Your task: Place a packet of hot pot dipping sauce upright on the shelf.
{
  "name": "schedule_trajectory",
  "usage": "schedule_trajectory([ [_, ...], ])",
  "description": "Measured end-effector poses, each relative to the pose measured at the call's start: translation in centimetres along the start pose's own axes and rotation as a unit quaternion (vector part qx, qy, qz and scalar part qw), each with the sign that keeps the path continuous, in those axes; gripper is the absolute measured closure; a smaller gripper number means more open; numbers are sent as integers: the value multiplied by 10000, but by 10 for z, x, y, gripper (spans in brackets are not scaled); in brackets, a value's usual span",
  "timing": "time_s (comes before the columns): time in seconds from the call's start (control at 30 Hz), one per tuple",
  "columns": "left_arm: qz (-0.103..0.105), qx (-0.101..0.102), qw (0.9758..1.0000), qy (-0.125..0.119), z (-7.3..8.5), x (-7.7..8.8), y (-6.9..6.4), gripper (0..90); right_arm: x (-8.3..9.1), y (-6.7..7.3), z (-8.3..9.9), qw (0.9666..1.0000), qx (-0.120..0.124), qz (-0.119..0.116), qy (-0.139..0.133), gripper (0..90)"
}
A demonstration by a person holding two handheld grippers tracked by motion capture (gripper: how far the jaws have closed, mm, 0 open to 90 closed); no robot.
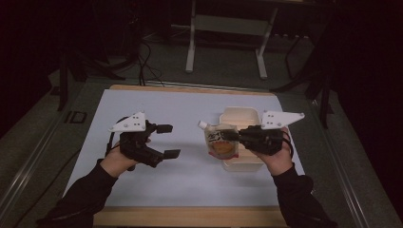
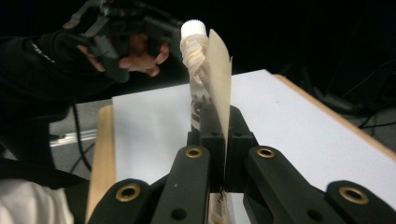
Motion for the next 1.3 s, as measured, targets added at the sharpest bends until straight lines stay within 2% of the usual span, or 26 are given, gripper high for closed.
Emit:
schedule_trajectory([
  [0.07,-132,116,9996,210,12,1,4,67,4,-8,0,10000,73,48,-12,896],
  [0.1,-155,246,9992,259,18,2,7,37,5,-11,0,9999,96,32,-15,896],
  [0.17,-167,498,9984,209,28,5,10,23,7,-18,2,9999,155,67,11,896],
  [0.23,-326,596,9976,168,38,9,15,15,10,-25,6,9998,191,7,3,894],
  [0.3,-332,732,9968,-52,45,15,18,12,12,-31,9,9994,325,-71,-102,892],
  [0.37,-387,816,9958,-123,53,17,20,12,12,-39,13,9991,412,33,-117,892],
  [0.43,-471,782,9957,-138,60,19,22,11,12,-45,19,9992,391,-36,-88,893],
  [0.5,-559,745,9956,-43,70,20,24,11,12,-53,24,9990,436,128,-14,893],
  [0.57,-552,760,9956,-35,76,20,25,12,11,-59,29,9988,465,129,-14,893],
  [0.67,-606,792,9950,5,84,21,27,12,10,-68,36,9993,347,155,-1,893],
  [0.8,-636,824,9946,-30,89,23,29,12,4,-78,46,9997,231,81,98,893],
  [1.03,-678,855,9940,-32,93,25,32,12,-3,-90,62,9997,125,127,165,892],
  [1.17,-705,891,9935,-11,96,26,34,12,-5,-92,67,9998,82,79,167,891],
  [1.3,-712,958,9928,-14,99,26,35,12,-8,-92,76,9998,-68,-12,194,888],
])
Point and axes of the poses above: each handheld gripper's, and its own axes: x roughly backward along the jaws, z roughly out of its underside, y roughly to its left, the point moved 8 cm from there along -x, roughly forward along the jaws, and after that the axes turned 4 degrees about -y, right-handed, at the moved point
